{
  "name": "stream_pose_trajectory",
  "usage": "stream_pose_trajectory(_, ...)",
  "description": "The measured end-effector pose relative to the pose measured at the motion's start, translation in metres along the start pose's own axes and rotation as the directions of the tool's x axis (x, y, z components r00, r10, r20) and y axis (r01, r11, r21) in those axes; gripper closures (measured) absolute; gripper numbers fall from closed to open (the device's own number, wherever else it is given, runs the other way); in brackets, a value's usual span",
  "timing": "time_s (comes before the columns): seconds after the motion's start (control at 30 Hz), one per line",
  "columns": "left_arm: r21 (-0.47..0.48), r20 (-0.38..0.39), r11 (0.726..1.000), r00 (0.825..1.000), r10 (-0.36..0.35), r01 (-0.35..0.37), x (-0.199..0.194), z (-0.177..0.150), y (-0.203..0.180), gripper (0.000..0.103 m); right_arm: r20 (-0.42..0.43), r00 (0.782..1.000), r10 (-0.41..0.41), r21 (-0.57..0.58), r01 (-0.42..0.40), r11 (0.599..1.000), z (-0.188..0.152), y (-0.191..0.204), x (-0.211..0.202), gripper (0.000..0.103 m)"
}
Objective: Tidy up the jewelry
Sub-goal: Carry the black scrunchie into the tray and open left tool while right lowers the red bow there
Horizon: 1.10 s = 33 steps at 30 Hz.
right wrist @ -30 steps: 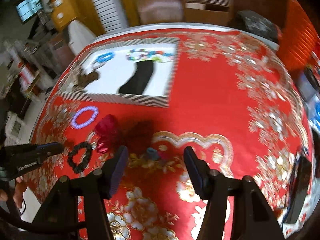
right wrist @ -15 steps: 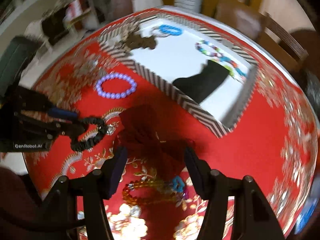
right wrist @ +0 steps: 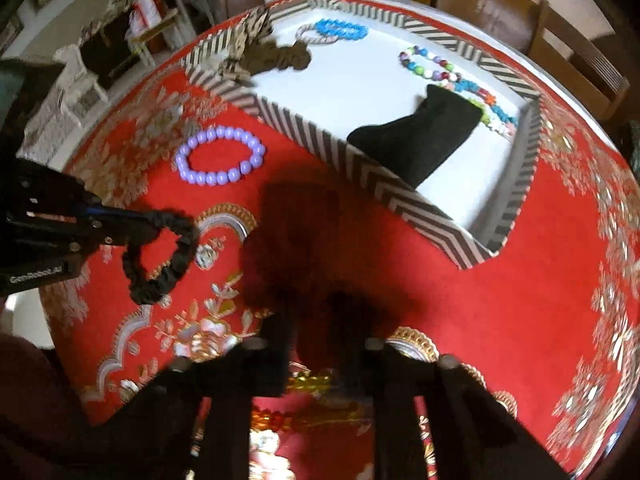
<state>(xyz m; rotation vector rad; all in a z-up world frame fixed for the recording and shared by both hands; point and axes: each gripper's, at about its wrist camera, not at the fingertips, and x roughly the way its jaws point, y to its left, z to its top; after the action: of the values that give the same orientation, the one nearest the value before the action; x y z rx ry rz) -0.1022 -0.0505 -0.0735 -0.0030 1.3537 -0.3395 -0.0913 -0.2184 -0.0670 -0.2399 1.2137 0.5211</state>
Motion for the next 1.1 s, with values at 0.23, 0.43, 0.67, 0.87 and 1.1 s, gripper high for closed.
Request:
stream_pose_trajectory(0.23,0.008,0.088,1.0,0.996,-0.021,0.021,-0.04,0.019,0.001,0.103,0.138,0.99,0.003,0.115,-0.019,0.993,-0.004,-0.002,-0.045,0.097)
stream_pose_trajectory(0.43,0.016,0.152,1.0,0.988,-0.023,0.02,-0.069,0.04,0.001,0.103,0.241,0.97,0.013,0.191,-0.061,0.98,0.009,-0.004,-0.076,0.097)
stream_pose_trajectory(0.67,0.038,0.24,0.999,0.971,0.006,-0.015,-0.095,0.083,-0.006,0.103,0.296,0.955,-0.036,0.248,-0.04,0.968,0.027,-0.014,-0.099,0.096)
stream_pose_trajectory(0.87,0.047,0.272,0.997,0.961,0.043,-0.057,-0.1,0.114,-0.007,0.103,0.319,0.946,-0.047,0.322,-0.062,0.945,0.046,-0.025,-0.097,0.096)
stream_pose_trajectory(1.1,0.049,0.262,0.996,0.963,0.065,-0.08,-0.086,0.145,0.001,0.103,0.316,0.947,-0.052,0.376,-0.074,0.924,0.069,-0.032,-0.08,0.096)
